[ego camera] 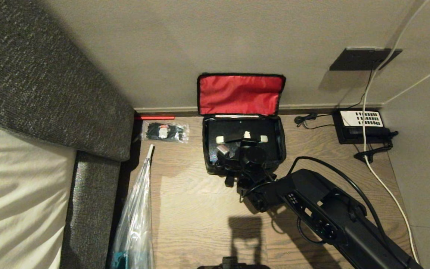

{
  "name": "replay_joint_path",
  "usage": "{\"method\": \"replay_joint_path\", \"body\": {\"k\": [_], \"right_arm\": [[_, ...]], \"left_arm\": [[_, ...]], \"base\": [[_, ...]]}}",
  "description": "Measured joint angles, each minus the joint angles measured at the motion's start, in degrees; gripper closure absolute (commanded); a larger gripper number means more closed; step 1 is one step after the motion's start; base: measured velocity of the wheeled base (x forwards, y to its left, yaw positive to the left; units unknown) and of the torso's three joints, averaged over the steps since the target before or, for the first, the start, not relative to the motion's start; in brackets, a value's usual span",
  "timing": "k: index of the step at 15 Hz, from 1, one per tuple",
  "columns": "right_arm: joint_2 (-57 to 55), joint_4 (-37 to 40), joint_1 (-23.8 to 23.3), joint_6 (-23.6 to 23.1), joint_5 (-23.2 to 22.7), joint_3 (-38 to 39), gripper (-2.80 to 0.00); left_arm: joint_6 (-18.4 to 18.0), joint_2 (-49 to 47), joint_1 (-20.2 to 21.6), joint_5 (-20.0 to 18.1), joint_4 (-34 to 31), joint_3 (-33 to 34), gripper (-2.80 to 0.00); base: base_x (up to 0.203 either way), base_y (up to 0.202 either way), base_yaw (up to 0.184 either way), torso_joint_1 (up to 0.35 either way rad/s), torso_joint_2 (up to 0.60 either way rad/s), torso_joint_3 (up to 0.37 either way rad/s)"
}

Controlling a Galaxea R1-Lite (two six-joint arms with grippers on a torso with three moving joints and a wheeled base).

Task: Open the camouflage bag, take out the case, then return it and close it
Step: Lift the black box

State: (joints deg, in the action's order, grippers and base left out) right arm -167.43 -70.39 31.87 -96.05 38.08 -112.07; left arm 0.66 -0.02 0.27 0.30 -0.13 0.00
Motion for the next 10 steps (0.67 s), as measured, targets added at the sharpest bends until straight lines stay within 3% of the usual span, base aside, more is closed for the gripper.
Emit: {"method": "replay_joint_path", "body": {"k": [7,10], "right_arm": [[1.8,-1.8,1.0,1.1,0.6,1.8,0.0],[4.7,-4.8,2.8,1.1,1.9,6.4,0.0]], "left_arm": [[0.0,0.0,0.0,0.0,0.0,0.0,0.0],[0.0,0.0,0.0,0.0,0.0,0.0,0.0]], "base": [[0.0,0.0,0.0,0.0,0.0,0.0],[0.0,0.0,0.0,0.0,0.0,0.0]]}}
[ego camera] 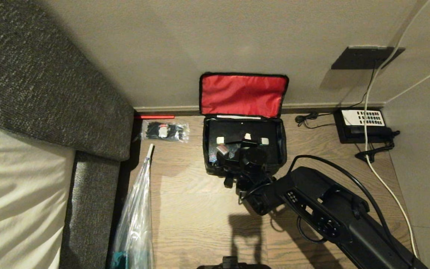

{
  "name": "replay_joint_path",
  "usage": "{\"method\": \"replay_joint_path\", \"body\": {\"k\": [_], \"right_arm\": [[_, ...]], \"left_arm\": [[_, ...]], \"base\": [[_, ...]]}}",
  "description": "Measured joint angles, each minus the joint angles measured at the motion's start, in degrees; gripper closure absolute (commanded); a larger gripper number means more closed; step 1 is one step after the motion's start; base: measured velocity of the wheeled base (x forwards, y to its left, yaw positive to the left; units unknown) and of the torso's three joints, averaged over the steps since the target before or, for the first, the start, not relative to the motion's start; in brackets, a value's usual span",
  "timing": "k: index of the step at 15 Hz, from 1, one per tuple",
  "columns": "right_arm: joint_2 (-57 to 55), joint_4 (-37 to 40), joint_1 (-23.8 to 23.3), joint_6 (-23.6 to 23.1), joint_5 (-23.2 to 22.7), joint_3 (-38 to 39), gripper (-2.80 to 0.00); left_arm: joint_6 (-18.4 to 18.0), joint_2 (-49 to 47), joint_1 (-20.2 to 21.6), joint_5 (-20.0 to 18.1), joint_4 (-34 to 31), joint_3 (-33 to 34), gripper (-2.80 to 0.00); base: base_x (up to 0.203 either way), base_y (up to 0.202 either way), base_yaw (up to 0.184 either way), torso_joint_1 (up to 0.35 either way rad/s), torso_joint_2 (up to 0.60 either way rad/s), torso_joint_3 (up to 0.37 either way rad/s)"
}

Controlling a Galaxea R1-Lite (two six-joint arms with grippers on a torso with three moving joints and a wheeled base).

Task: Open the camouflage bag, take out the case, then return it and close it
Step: Lift the black box

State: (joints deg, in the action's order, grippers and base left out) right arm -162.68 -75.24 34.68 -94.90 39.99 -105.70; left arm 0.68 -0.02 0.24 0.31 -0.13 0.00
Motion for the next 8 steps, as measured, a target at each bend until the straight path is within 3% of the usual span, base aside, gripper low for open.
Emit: {"method": "replay_joint_path", "body": {"k": [8], "right_arm": [[5.1,-4.8,4.5,0.5,3.2,9.0,0.0]], "left_arm": [[0.0,0.0,0.0,0.0,0.0,0.0,0.0]], "base": [[0.0,0.0,0.0,0.0,0.0,0.0]]}}
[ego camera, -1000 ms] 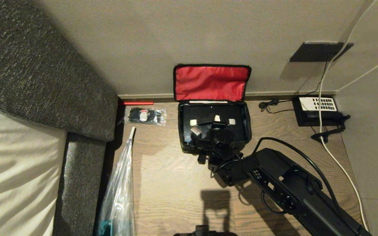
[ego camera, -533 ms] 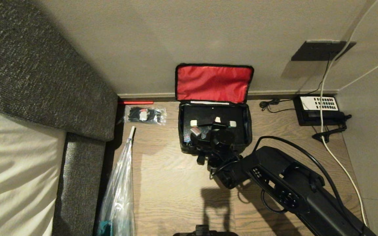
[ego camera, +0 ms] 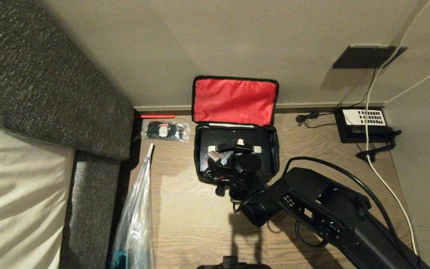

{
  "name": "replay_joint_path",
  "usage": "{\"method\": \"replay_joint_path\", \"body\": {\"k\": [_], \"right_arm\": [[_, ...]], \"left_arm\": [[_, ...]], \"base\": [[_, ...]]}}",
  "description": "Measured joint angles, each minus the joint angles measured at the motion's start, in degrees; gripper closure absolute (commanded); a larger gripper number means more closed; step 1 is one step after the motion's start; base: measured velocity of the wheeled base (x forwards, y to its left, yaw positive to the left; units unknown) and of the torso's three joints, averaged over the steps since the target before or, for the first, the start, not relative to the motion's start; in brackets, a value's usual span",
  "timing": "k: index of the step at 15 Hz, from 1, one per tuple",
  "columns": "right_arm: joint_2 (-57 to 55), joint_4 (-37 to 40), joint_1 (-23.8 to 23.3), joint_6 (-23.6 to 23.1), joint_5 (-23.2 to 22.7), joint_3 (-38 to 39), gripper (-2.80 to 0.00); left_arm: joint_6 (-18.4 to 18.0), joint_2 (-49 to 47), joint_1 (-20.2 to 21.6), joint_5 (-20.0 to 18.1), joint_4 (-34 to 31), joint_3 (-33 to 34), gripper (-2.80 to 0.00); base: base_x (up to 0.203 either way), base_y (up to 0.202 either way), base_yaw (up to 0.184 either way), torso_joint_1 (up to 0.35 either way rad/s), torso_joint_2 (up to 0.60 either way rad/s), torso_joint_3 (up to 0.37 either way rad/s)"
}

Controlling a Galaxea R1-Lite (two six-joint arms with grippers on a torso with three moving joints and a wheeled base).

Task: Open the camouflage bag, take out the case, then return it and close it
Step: Lift the black box

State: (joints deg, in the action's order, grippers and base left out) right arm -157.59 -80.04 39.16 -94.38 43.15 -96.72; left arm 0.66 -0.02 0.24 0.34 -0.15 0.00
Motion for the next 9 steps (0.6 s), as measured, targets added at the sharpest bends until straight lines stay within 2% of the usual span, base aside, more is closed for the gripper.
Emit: {"method": "replay_joint_path", "body": {"k": [9], "right_arm": [[-4.1,0.7,-0.8,-0.4,1.9,-2.3,0.0]], "left_arm": [[0.0,0.0,0.0,0.0,0.0,0.0,0.0]], "base": [[0.0,0.0,0.0,0.0,0.0,0.0]]}}
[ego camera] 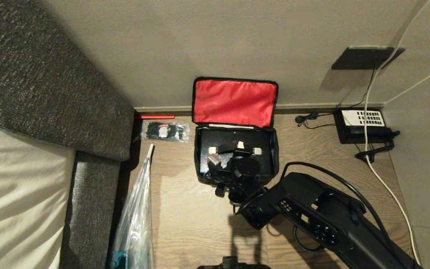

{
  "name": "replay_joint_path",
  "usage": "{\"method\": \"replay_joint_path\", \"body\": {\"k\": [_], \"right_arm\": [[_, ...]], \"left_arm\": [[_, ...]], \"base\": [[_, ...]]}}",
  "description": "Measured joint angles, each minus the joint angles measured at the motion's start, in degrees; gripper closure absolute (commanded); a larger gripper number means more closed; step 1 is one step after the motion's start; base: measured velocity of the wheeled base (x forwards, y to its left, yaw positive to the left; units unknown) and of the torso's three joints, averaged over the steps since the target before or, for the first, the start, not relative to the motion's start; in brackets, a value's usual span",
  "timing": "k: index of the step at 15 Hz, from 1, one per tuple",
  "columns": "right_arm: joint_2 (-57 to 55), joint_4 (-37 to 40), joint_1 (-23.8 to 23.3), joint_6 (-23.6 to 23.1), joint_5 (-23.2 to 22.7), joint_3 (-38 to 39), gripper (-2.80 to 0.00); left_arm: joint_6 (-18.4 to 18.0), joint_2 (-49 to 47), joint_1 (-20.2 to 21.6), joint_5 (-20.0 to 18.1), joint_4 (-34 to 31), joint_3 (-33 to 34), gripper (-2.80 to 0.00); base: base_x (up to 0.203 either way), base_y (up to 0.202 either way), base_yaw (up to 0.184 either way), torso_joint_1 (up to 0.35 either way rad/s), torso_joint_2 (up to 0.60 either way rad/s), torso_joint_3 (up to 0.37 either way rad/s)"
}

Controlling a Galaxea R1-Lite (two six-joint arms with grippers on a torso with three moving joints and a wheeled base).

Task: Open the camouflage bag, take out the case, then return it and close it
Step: Lift the black box

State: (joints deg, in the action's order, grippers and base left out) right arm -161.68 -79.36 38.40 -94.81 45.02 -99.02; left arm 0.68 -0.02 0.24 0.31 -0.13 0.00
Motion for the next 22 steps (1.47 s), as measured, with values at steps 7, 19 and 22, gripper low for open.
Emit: {"method": "replay_joint_path", "body": {"k": [7,19,22], "right_arm": [[-2.3,2.8,-0.6,0.3,0.5,-3.4,-2.8],[-3.2,3.5,-1.3,-0.1,0.2,-6.7,-2.8],[-0.9,2.9,-1.4,1.6,-0.1,-0.3,-2.8]], "left_arm": [[0.0,0.0,0.0,0.0,0.0,0.0,0.0],[0.0,0.0,0.0,0.0,0.0,0.0,0.0],[0.0,0.0,0.0,0.0,0.0,0.0,0.0]], "base": [[0.0,0.0,0.0,0.0,0.0,0.0],[0.0,0.0,0.0,0.0,0.0,0.0],[0.0,0.0,0.0,0.0,0.0,0.0]]}}
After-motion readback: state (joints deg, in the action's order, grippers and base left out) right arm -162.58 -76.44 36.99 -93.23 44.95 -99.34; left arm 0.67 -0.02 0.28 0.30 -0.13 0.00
